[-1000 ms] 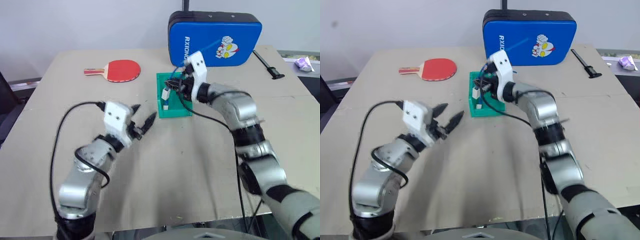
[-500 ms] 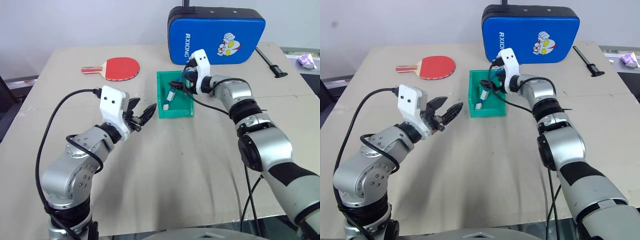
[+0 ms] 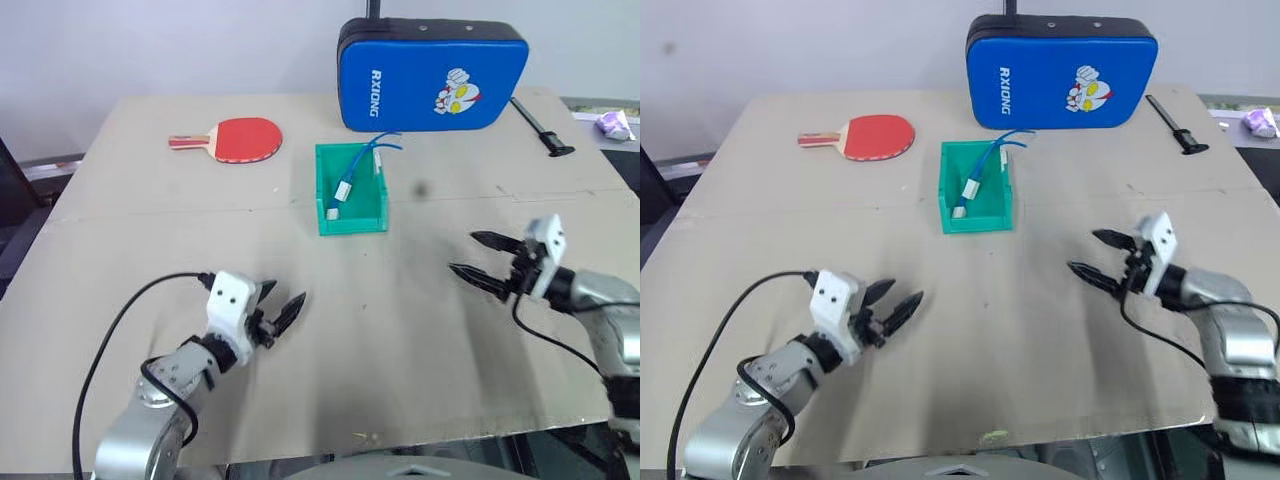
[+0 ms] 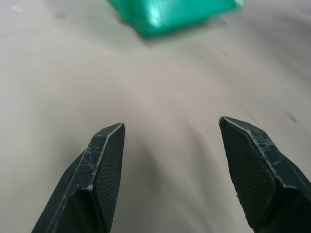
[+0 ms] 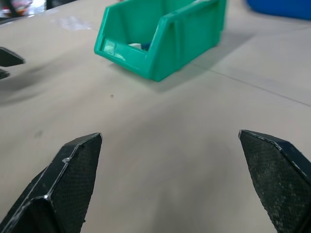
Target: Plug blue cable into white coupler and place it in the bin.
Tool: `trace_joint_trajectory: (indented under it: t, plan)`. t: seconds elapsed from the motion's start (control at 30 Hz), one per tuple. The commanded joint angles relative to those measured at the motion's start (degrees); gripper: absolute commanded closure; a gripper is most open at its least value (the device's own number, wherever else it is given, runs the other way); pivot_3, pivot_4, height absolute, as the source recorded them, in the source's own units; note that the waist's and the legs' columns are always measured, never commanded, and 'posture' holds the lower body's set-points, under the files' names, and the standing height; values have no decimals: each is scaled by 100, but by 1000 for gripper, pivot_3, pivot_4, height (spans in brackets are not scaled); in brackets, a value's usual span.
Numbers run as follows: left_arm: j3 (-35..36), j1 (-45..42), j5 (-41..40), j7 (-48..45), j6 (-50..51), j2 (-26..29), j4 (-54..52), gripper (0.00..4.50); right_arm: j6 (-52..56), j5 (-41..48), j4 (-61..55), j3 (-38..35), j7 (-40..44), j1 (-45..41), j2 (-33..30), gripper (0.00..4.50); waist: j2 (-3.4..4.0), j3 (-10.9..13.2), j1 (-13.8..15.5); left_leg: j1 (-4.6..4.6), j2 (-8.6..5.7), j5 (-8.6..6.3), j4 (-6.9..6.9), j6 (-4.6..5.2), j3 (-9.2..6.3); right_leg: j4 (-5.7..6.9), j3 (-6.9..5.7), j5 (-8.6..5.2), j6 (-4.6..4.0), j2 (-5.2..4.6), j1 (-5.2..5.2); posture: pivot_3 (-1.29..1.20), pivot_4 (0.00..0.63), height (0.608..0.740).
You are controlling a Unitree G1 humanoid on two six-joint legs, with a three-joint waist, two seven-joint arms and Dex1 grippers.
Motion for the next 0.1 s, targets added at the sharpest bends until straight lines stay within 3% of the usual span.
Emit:
trace_joint_trajectory:
  t: [0.03, 0.1]
  plan:
    - [-46, 222, 252, -318, -720, 93, 161, 1328, -414, 56, -216, -212, 131, 498, -100, 52, -6, 1, -13, 17, 5, 0, 2, 0, 2, 0, 0, -8, 14, 4, 10, 0, 150, 728]
    - [-99, 361, 356, -440, -961, 117, 255, 1328, -427, 83, -209, -207, 90, 654, -97, 52, -6, 1, -21, 41, 9, 0, 1, -1, 11, 4, 5, -5, 10, 6, 23, 0, 150, 728]
